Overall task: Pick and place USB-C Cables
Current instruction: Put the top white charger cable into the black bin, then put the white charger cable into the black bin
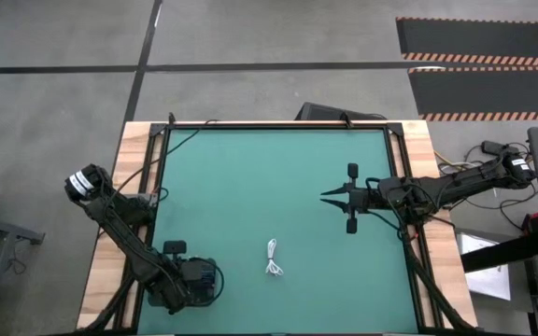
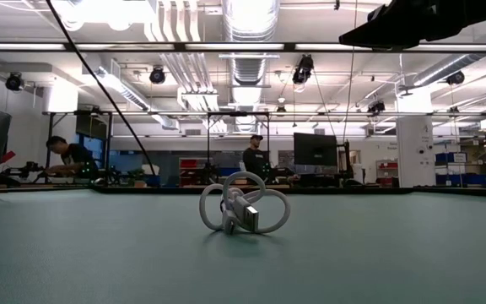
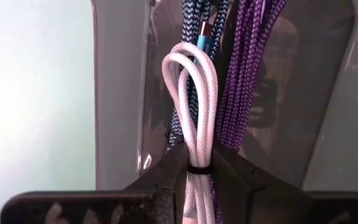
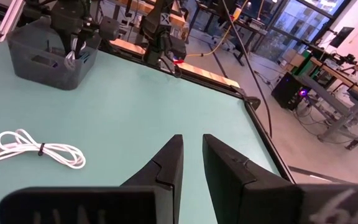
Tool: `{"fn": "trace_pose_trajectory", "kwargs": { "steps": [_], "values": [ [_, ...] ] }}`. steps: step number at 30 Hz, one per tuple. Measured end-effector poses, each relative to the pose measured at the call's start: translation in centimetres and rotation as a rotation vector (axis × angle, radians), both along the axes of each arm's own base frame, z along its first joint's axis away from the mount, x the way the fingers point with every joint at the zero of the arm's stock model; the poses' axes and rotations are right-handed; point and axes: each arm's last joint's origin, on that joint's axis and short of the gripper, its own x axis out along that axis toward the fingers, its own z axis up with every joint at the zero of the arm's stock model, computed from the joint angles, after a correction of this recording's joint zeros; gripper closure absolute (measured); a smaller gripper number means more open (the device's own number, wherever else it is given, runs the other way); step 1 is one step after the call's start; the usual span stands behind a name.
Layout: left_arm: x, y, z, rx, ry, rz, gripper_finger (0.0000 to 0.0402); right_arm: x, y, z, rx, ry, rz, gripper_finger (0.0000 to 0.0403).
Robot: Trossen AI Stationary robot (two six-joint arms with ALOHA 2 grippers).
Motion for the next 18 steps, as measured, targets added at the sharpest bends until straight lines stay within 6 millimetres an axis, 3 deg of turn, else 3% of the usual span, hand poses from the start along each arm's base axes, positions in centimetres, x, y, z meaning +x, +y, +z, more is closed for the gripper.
{"fn": "trace_pose_trajectory", "kwargs": {
  "steps": [12, 18],
  "values": [
    [0.0, -0.1, 0.1, -0.006, 0.003, -0.001, 0.0271, 0.0, 0.0, 0.0, 0.0, 0.001, 0.0, 0.0351],
    [0.4, -0.5, 1.1, -0.041, -0.019, 0.001, 0.026, 0.0, 0.0, 0.0, 0.0, 0.001, 0.0, 0.0351]
  ]
}}
